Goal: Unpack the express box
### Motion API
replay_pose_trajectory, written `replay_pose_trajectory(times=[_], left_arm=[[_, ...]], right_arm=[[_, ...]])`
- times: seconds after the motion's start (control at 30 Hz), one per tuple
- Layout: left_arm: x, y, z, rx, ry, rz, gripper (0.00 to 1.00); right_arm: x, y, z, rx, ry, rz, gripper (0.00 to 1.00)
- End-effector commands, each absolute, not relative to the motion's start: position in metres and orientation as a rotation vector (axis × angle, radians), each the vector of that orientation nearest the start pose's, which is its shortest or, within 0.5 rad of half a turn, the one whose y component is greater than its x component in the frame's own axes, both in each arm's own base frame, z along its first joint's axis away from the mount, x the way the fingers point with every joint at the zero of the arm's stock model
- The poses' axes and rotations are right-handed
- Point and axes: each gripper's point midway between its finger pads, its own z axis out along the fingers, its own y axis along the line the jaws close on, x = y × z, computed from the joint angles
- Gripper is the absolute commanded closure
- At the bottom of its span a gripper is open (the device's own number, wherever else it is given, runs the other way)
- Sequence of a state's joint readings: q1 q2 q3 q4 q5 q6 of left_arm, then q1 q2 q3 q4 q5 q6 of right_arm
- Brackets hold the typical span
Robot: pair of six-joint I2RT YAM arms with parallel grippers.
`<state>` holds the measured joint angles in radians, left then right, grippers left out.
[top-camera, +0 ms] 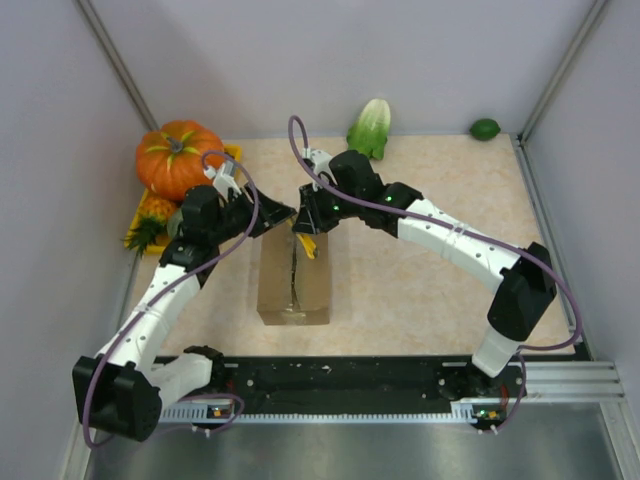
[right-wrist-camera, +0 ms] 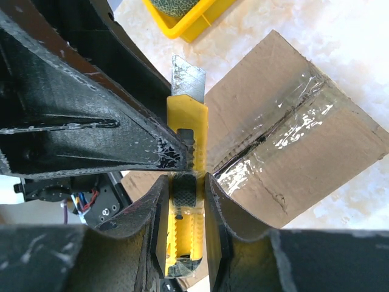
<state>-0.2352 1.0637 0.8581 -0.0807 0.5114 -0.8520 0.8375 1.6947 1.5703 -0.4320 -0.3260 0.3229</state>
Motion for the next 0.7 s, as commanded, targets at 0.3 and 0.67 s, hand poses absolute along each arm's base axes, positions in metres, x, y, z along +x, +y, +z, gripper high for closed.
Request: replay_pose_trajectory(times=[0.3, 0.67], left_arm=[[0.303, -0.202, 0.280, -0.108, 1.966, -1.291, 1.00], [0.305, -0.193, 0.341, -0.022, 1.822, -1.190, 1.00]], right_arm=[[0.263, 0.407, 0.299, -0.802, 1.963, 1.036, 0.80], [0.284, 0.360, 0.346, -0.486, 1.897, 0.883, 0.12]])
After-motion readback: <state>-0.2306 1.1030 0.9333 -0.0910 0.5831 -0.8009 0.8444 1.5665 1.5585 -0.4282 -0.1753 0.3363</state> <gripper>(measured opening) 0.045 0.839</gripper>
